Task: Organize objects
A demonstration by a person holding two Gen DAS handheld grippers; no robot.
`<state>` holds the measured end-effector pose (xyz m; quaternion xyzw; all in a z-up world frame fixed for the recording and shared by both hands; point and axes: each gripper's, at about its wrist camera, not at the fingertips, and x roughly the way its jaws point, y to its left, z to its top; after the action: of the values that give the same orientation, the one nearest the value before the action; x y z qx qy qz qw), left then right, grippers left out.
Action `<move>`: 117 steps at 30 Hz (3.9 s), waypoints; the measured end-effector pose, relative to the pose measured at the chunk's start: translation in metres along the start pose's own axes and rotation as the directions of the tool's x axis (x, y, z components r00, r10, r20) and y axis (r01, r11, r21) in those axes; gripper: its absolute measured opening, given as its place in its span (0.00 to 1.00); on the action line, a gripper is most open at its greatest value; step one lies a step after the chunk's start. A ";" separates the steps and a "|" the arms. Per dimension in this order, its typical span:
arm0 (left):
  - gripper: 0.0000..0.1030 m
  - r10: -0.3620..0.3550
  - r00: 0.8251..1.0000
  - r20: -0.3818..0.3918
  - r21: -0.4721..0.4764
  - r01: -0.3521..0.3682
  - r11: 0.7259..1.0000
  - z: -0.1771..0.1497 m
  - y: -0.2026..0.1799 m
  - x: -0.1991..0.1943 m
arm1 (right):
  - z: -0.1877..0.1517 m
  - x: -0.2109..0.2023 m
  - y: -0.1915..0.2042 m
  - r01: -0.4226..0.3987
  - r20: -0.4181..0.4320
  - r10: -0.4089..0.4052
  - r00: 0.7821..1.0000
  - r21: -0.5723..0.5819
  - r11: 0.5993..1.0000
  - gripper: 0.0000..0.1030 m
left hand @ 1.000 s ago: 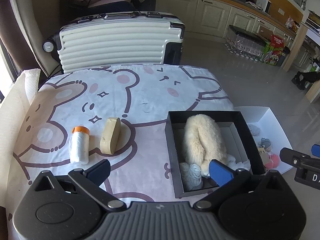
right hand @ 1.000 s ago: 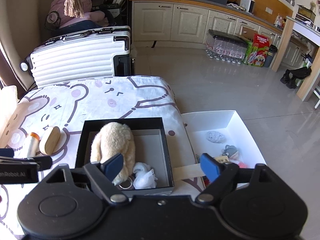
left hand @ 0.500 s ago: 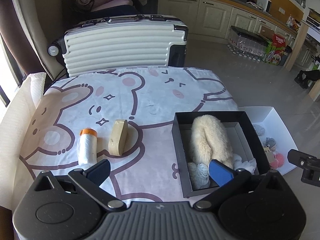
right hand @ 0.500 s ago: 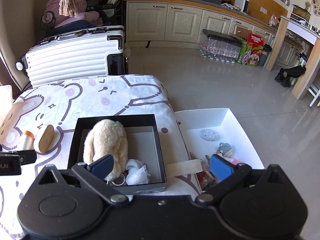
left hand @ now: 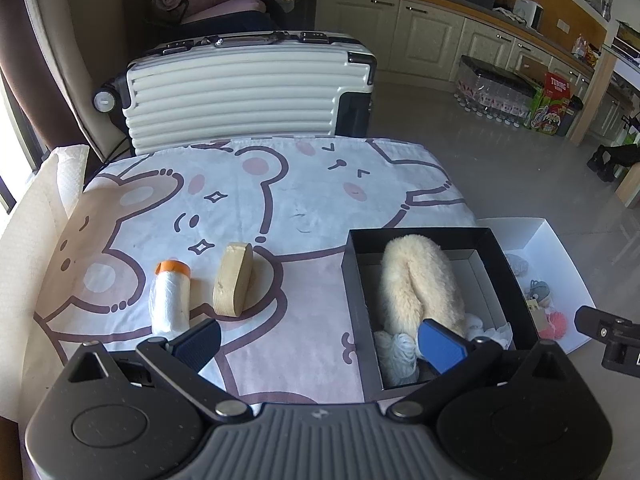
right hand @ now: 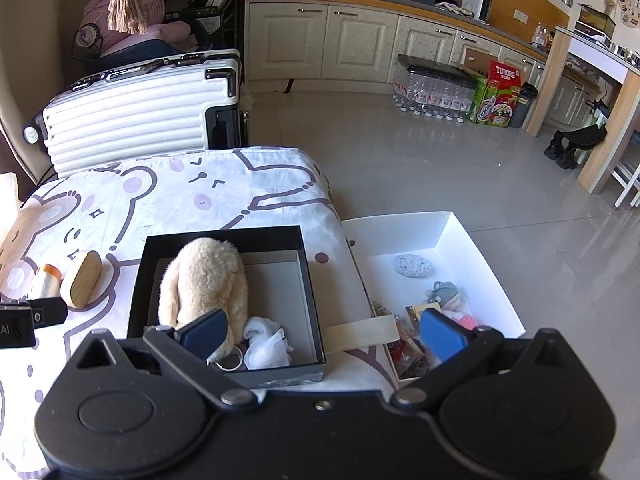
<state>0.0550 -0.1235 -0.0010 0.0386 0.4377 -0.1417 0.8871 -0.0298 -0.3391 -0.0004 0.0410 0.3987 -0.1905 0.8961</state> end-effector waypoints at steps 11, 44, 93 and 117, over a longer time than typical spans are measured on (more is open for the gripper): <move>1.00 0.038 0.999 -0.001 -0.038 -0.038 0.999 0.000 0.032 0.002 | 0.006 0.009 0.026 -0.025 0.002 0.025 1.000 -0.023 0.999 1.00; 1.00 0.170 0.985 0.007 -0.171 -0.167 0.971 -0.017 0.149 -0.023 | 0.015 0.008 0.154 -0.195 0.015 0.200 0.980 -0.144 0.970 1.00; 0.54 0.033 0.997 -0.063 -0.166 -0.043 0.985 -0.007 0.170 0.118 | 0.037 0.135 0.235 -0.378 -0.165 0.390 0.906 0.100 0.920 0.80; 0.43 -0.020 0.990 -0.142 -0.128 0.001 0.992 -0.007 0.170 0.153 | 0.026 0.180 0.267 -0.461 -0.284 0.465 0.838 0.087 0.883 0.27</move>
<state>0.1863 0.0069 -0.1357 -0.0104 0.5084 -0.1150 0.8533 0.1984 -0.1539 -0.1351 0.1708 0.5054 0.0368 0.8450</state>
